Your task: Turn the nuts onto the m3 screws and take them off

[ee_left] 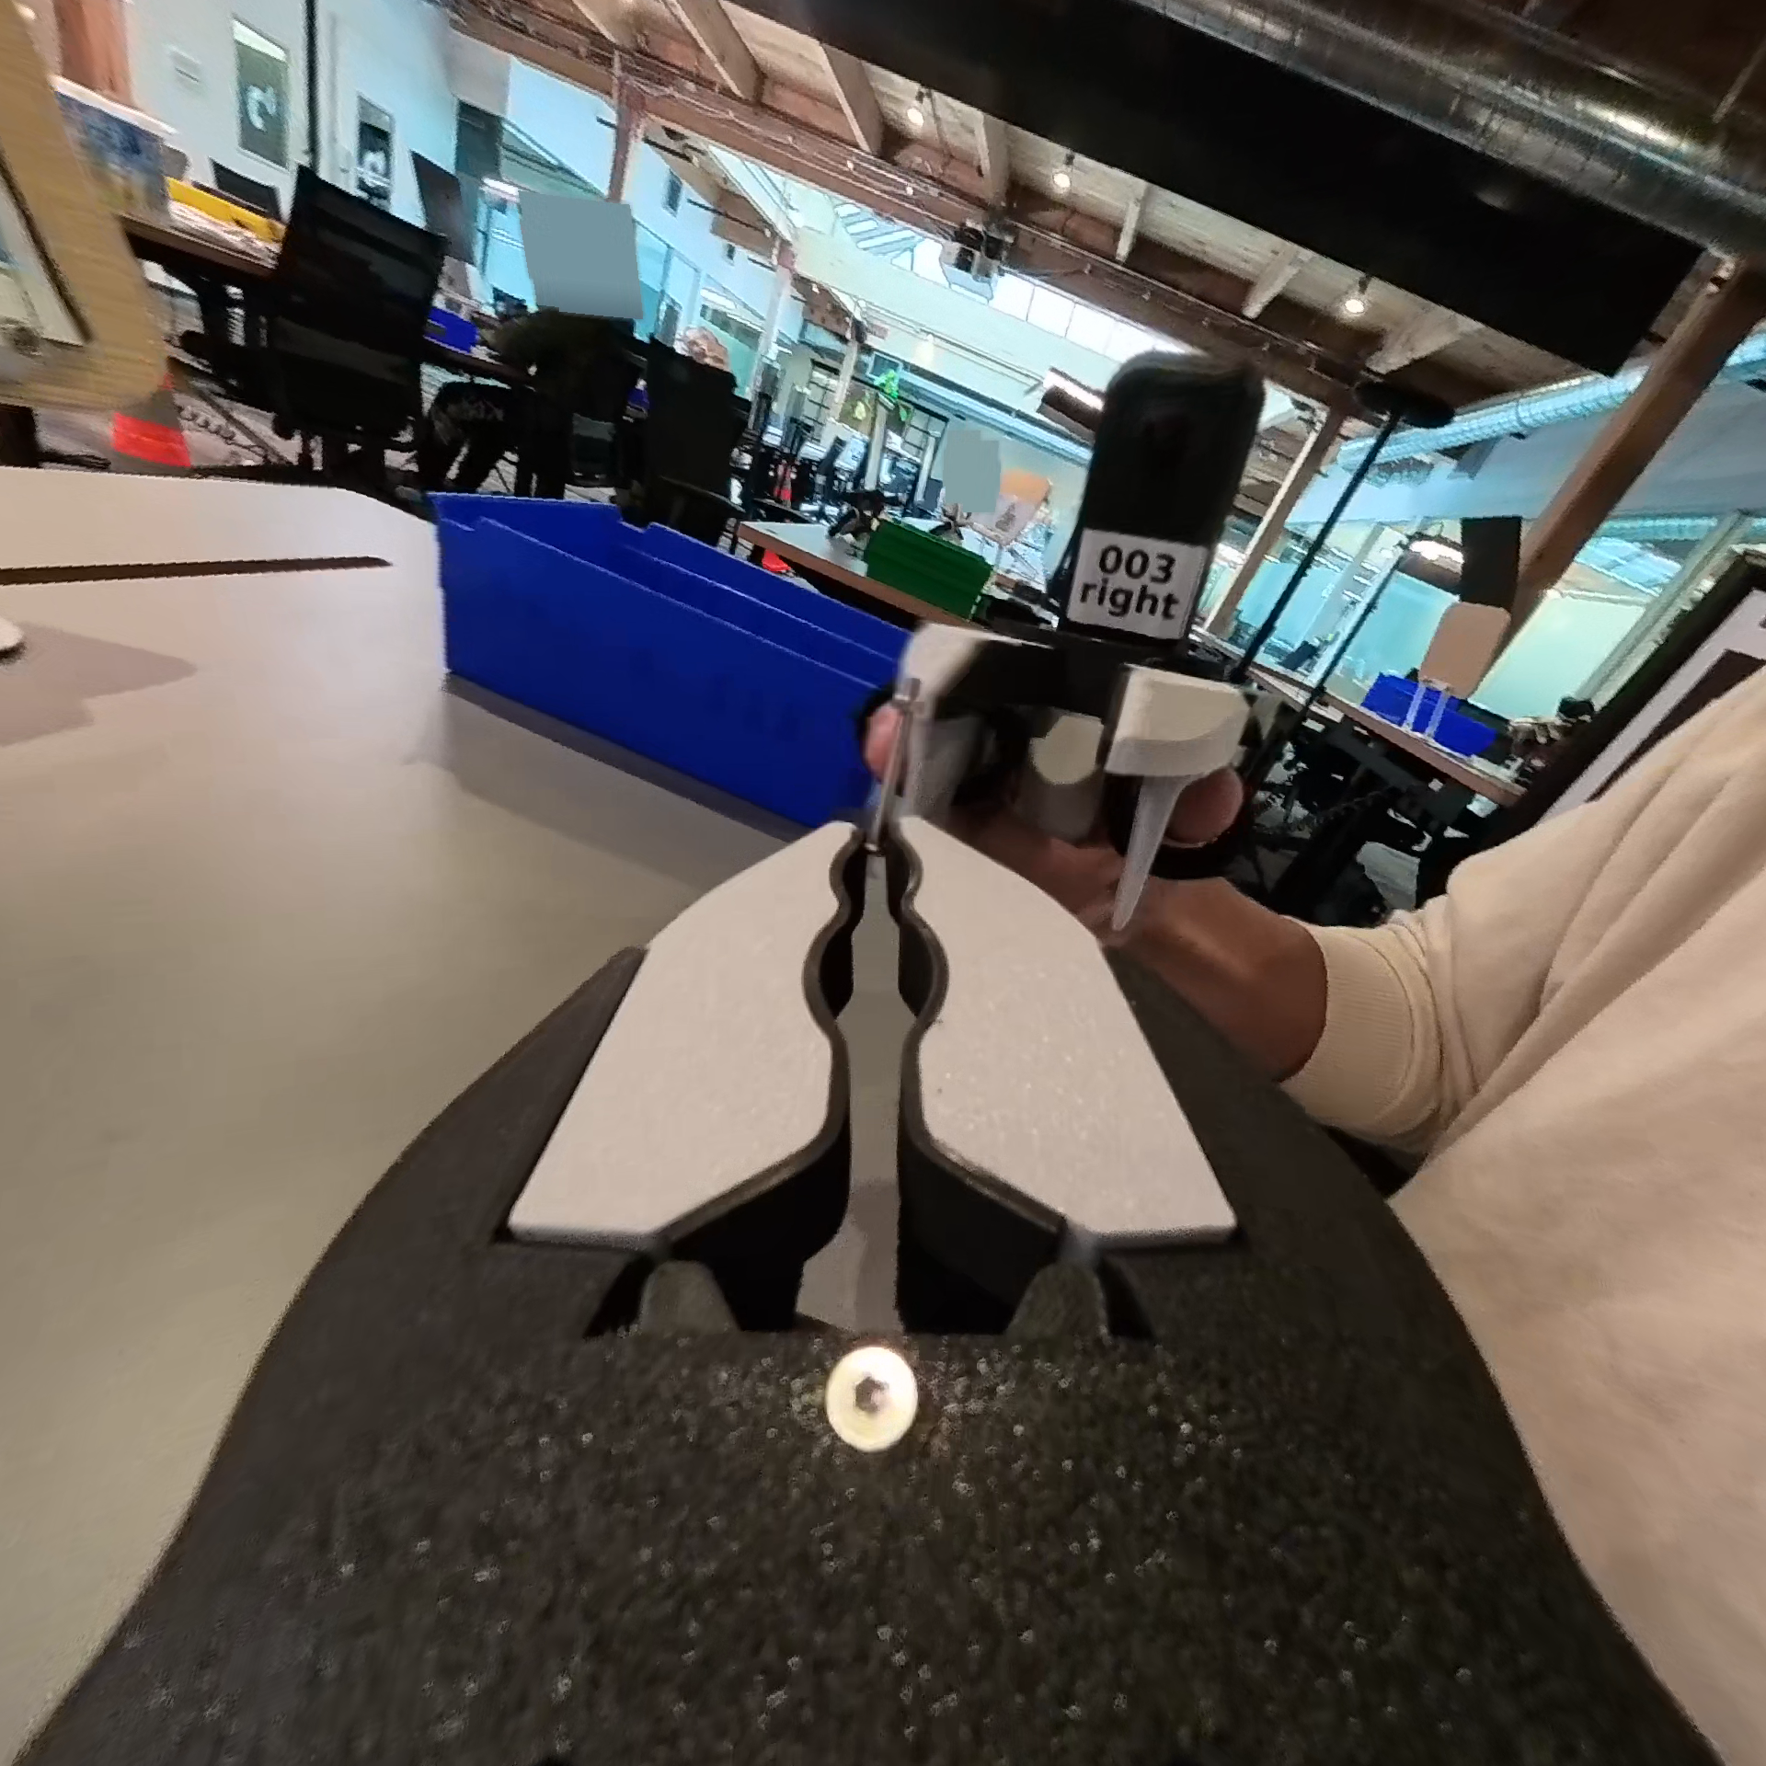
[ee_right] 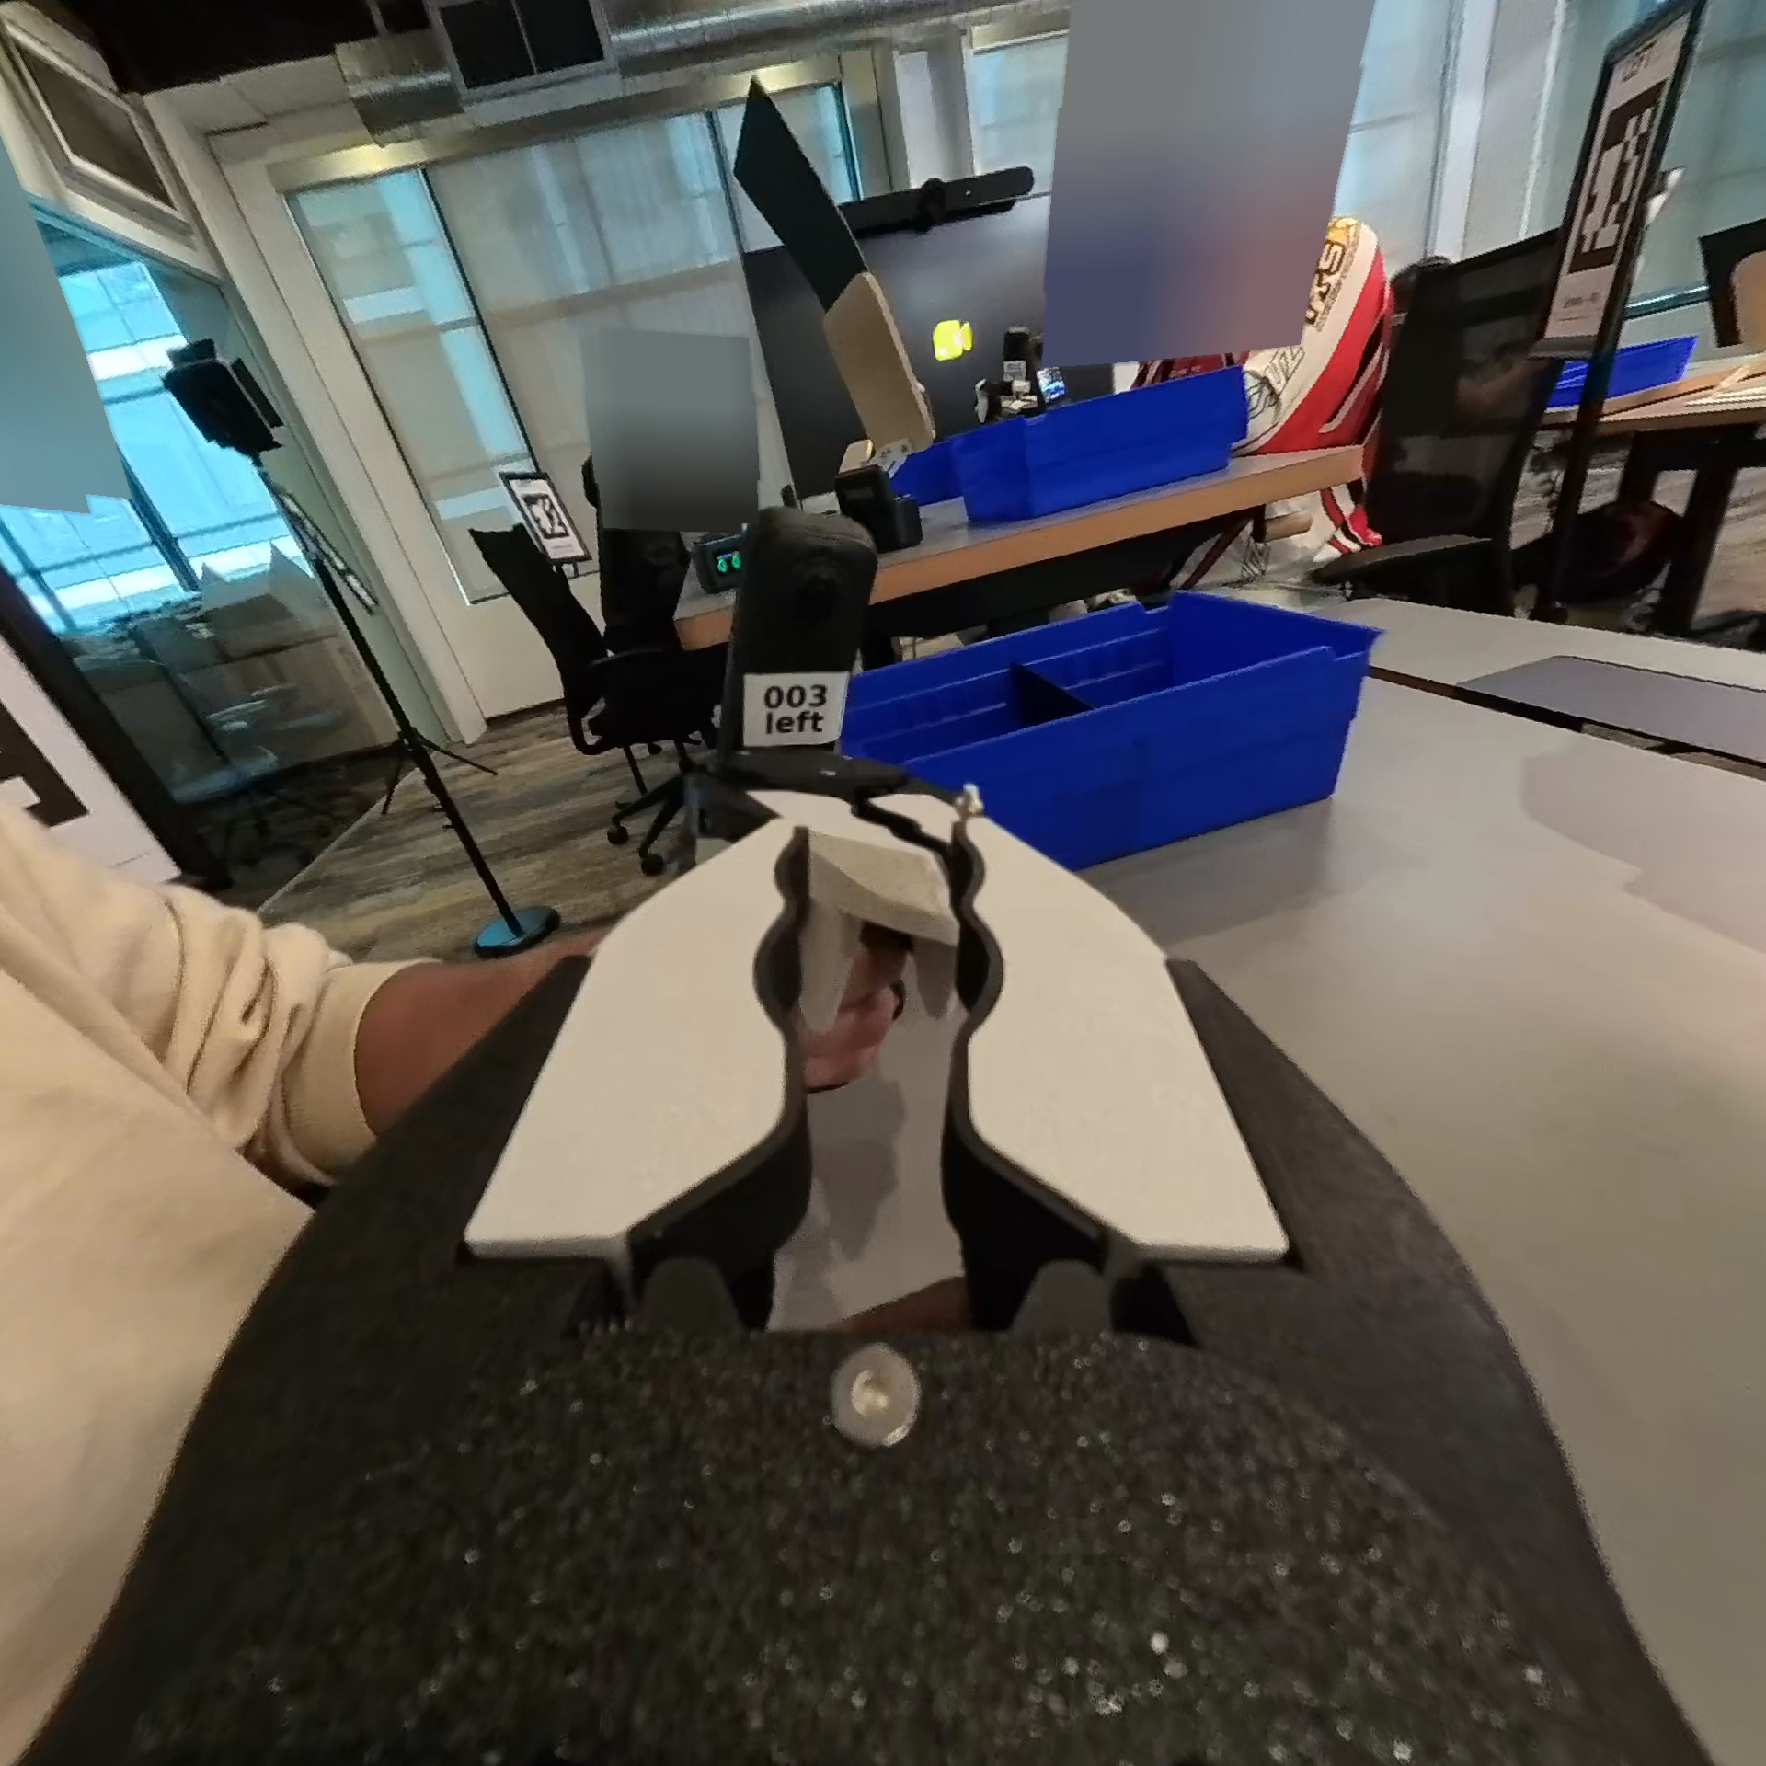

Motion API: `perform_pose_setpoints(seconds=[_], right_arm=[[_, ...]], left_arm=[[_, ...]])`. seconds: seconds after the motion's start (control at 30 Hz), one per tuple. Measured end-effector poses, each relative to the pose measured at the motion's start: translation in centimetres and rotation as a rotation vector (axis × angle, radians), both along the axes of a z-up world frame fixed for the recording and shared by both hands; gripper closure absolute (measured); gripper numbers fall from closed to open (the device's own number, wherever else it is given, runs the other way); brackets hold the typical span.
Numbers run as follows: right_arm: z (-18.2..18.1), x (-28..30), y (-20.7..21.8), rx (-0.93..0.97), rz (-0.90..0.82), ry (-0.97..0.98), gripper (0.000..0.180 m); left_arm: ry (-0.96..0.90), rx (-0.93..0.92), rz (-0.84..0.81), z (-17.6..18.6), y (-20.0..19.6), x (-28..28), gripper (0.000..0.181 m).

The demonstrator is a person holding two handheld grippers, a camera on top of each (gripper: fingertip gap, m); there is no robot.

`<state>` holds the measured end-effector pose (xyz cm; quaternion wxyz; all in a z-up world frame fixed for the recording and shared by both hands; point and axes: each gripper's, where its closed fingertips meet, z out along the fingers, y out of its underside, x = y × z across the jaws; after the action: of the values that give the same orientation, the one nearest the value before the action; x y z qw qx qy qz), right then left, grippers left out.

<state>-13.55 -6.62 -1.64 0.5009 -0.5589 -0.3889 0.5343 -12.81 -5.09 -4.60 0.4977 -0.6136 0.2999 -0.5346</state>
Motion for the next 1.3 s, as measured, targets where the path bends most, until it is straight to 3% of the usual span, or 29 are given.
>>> perform_pose_setpoints(seconds=[0.17,0.4,0.5,0.57,0.7,0.73,0.8,0.9,1.1,1.3], right_arm=[[-0.4,0.6,1.3,0.015,-0.071,-0.048,0.153],[-1.8,0.7,1.4,0.119,-0.063,-0.292,0.155],[-2.1,0.5,1.2,0.101,-0.036,-0.302,0.158],[-2.3,0.6,1.3,0.112,-0.04,-0.31,0.174],[-2.4,0.8,1.5,0.114,-0.062,-0.302,0.175],[-2.5,1.0,1.7,0.104,-0.072,-0.297,0.175],[-2.5,1.6,2.4,0.096,-0.118,-0.279,0.175],[-2.8,3.0,4.0,0.085,-0.271,-0.246,0.175],[-5.4,7.3,6.9,0.118,-0.758,-0.264,0.175],[-5.7,10.5,6.8,0.087,-0.893,-0.241,0.175]], left_arm=[[0.044,0.02,0.0,-0.3,-0.2,0.3,0.177],[0.183,0.082,0.019,-1.7,-0.4,0.9,0.177],[0.179,0.085,0.003,-1.7,-0.6,1.2,0.177],[0.179,0.085,0.002,-1.7,-0.7,1.4,0.177],[0.165,0.062,0.01,-1.7,-0.5,1.4,0.177],[0.17,0.058,0.025,-1.7,-0.3,1.3,0.173],[0.192,0.051,0.059,-1.9,0.1,1.0,0.141],[0.218,0.065,0.235,-2.2,2.0,-0.4,0.131],[0.388,0.027,0.842,-5.7,5.9,-6.4,0.142],[0.369,0.046,0.935,-5.4,5.4,-6.8,0.147]])
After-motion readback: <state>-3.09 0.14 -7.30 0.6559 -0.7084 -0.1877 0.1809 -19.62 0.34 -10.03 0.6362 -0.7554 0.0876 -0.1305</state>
